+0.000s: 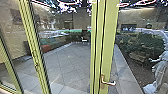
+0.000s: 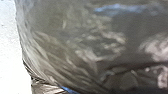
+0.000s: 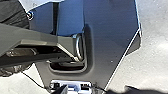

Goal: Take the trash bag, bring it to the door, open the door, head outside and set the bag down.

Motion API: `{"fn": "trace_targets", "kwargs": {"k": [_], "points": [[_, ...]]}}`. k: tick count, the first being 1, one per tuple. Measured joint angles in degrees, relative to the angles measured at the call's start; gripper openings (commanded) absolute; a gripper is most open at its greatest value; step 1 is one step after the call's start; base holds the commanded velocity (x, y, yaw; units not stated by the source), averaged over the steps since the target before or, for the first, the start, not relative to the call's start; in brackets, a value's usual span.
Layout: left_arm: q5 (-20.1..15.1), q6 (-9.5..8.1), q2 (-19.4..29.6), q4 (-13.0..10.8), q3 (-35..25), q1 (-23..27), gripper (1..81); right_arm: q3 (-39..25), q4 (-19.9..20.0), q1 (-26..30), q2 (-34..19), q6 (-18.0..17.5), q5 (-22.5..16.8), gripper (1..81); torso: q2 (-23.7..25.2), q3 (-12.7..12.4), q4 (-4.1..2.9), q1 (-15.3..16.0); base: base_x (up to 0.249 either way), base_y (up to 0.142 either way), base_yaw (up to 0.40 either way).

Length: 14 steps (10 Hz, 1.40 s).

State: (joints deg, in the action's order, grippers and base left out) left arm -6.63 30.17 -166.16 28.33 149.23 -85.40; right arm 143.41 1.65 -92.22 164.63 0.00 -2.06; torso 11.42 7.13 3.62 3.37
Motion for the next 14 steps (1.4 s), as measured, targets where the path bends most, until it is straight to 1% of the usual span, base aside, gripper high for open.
{"fn": "trace_targets", "kwargs": {"k": [3, 6, 8, 10, 14], "points": [[0.18, 0.00, 0.00, 0.02, 0.06, -0.11, 1.0, -4.18, 0.04, -0.26, -2.54, 0.00, 0.30, 81.1, -0.02, 0.00, 0.00, 0.02, 0.000, 0.000, 0.000], [0.05, 0.00, 0.00, 0.00, 0.06, -0.10, 1.0, -12.18, 0.02, -0.78, -6.39, 0.00, 0.11, 81.1, -0.02, 0.00, 0.00, 0.00, 0.000, 0.000, 0.000], [0.00, 0.00, -0.05, 0.02, 0.06, -0.07, 1.0, -18.74, 0.02, -0.83, -10.01, 0.00, 0.57, 81.1, -0.02, 0.00, 0.00, -0.02, 0.000, 0.000, 0.000], [-0.01, -0.02, -0.11, 0.02, 0.06, -0.07, 1.0, -26.77, 0.02, -1.16, -14.96, 0.00, 1.51, 81.1, -0.02, 0.00, 0.00, -0.02, 0.000, 0.000, 0.000], [-0.44, 0.00, -0.52, 0.00, 0.11, -1.12, 1.0, -43.17, 0.04, -1.82, -25.72, 0.00, 5.53, 81.1, -0.02, 0.00, 0.00, -0.02, 0.000, 0.000, 0.000]]}}
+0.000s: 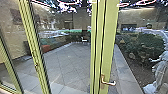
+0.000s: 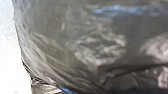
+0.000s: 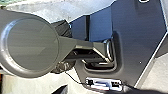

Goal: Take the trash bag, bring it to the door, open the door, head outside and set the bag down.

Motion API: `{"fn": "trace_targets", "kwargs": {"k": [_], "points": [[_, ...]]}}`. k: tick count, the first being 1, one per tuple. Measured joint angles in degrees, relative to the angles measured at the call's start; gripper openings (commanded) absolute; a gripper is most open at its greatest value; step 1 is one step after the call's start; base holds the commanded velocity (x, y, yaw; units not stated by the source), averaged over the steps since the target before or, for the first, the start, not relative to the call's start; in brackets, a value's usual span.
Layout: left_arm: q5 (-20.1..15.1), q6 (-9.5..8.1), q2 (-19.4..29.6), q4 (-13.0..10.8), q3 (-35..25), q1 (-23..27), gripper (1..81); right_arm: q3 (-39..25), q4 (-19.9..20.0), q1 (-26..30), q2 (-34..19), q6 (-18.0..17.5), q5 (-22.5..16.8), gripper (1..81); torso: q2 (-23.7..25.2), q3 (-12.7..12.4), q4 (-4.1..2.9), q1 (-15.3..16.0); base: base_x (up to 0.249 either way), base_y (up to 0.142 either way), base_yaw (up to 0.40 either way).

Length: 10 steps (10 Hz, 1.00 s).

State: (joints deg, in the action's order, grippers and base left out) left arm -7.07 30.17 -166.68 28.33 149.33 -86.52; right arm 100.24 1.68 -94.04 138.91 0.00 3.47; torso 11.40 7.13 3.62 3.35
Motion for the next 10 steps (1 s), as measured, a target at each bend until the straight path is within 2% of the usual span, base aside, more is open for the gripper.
{"fn": "trace_targets", "kwargs": {"k": [4, 10], "points": [[0.00, 0.01, -1.40, -0.02, 0.04, -0.37, 1.0, -15.10, 0.00, -0.56, -11.59, 0.00, 2.91, 81.1, 0.00, 0.00, 0.00, 0.00, 0.000, 0.000, 0.000], [0.02, 0.04, -3.33, -0.05, 1.88, -0.37, 1.0, -33.93, 0.16, -0.74, -29.82, 0.00, 9.36, 81.1, 0.00, 0.00, 0.00, -0.02, 0.000, 0.000, 0.000]]}}
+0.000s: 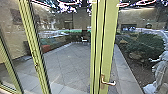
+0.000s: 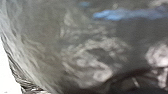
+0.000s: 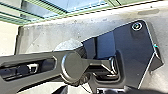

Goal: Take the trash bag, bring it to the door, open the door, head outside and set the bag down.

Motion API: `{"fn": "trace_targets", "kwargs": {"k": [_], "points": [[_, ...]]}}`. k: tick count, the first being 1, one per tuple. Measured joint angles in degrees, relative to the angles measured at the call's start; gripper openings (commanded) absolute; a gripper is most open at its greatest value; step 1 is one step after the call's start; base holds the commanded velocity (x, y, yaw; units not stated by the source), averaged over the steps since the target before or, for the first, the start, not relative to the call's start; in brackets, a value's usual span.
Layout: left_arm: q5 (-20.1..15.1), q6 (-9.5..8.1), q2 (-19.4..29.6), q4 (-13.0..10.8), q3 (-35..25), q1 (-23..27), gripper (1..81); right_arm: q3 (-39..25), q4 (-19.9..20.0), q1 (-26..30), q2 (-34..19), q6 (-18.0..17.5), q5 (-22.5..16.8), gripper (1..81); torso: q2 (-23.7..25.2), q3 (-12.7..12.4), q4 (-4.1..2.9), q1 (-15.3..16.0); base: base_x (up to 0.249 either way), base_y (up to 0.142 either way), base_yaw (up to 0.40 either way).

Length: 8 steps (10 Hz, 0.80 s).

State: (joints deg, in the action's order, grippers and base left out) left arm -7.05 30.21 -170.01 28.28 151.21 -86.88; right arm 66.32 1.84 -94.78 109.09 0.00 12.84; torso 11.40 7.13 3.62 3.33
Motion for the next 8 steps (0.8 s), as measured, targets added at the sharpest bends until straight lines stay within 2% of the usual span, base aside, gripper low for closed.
{"fn": "trace_targets", "kwargs": {"k": [3, 5, 8], "points": [[0.00, 0.02, -0.61, 0.00, 0.46, 0.00, 1.0, -7.41, 0.48, 1.54, -6.67, -0.02, 1.29, 81.1, 0.00, 0.00, 0.00, 0.00, 0.000, 0.000, 0.000], [0.00, 0.02, -0.61, 0.00, 0.48, 0.00, 1.0, -11.12, 1.21, 5.86, -10.58, -0.07, 1.52, 81.1, 0.00, 0.00, 0.00, 0.00, 0.000, 0.000, 0.000], [0.00, 0.02, -0.91, -0.01, 0.50, 0.00, 1.0, -14.75, 3.72, 12.73, -14.82, -0.40, -1.16, 81.1, 0.00, 0.00, 0.00, 0.00, 0.000, 0.000, 0.000]]}}
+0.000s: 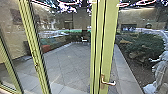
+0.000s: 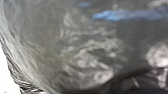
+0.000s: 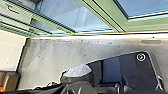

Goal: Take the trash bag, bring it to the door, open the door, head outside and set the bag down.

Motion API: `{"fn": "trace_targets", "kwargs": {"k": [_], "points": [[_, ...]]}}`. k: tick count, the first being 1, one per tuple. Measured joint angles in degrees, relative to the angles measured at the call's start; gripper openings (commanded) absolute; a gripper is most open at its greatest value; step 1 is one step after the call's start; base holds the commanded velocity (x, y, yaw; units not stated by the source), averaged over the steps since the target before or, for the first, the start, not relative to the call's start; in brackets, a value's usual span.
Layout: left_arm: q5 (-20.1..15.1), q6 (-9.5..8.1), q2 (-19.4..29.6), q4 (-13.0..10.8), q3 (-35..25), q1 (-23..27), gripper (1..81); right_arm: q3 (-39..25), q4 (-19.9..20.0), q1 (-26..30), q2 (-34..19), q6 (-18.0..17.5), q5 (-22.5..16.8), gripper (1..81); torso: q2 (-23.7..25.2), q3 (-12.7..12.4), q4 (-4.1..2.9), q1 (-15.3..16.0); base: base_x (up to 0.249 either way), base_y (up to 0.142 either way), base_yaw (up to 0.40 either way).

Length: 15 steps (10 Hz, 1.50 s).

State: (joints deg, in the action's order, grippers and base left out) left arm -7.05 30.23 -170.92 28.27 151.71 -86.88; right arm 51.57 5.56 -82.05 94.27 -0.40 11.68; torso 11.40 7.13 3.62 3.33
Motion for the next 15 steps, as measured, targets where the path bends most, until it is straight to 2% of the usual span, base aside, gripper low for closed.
{"fn": "trace_targets", "kwargs": {"k": [2, 6, 9, 13, 15], "points": [[0.00, 0.00, -0.02, 0.00, 0.00, 0.00, 1.0, -0.69, 1.40, 6.56, -1.68, -0.44, -3.85, 81.1, 0.00, 0.00, 0.00, 0.00, 0.000, 0.000, 0.000], [0.00, -0.02, -0.02, 0.00, 0.00, 0.00, 1.0, -3.06, 5.21, 21.14, -4.74, -1.60, -14.24, 81.1, 0.00, 0.00, 0.00, 0.00, 0.000, 0.000, 0.000], [0.20, -0.02, -0.02, 0.00, 0.11, 0.00, 1.0, -3.72, 8.08, 29.77, -6.31, -2.46, -21.41, 81.1, 0.00, 0.00, 0.00, 0.00, 0.000, 0.000, 0.000], [0.46, -0.02, -0.35, 0.00, 0.11, 0.00, 1.0, -3.58, 9.37, 41.40, -6.77, -6.81, -30.33, 81.1, 0.00, 0.00, 0.00, 0.00, 0.000, 0.000, 0.000], [0.49, -0.02, -0.38, 0.00, 0.11, 0.00, 1.0, -2.89, 9.46, 47.25, -6.73, -10.36, -34.83, 81.1, 0.00, 0.00, 0.00, 0.00, 0.000, 0.000, 0.000]]}}
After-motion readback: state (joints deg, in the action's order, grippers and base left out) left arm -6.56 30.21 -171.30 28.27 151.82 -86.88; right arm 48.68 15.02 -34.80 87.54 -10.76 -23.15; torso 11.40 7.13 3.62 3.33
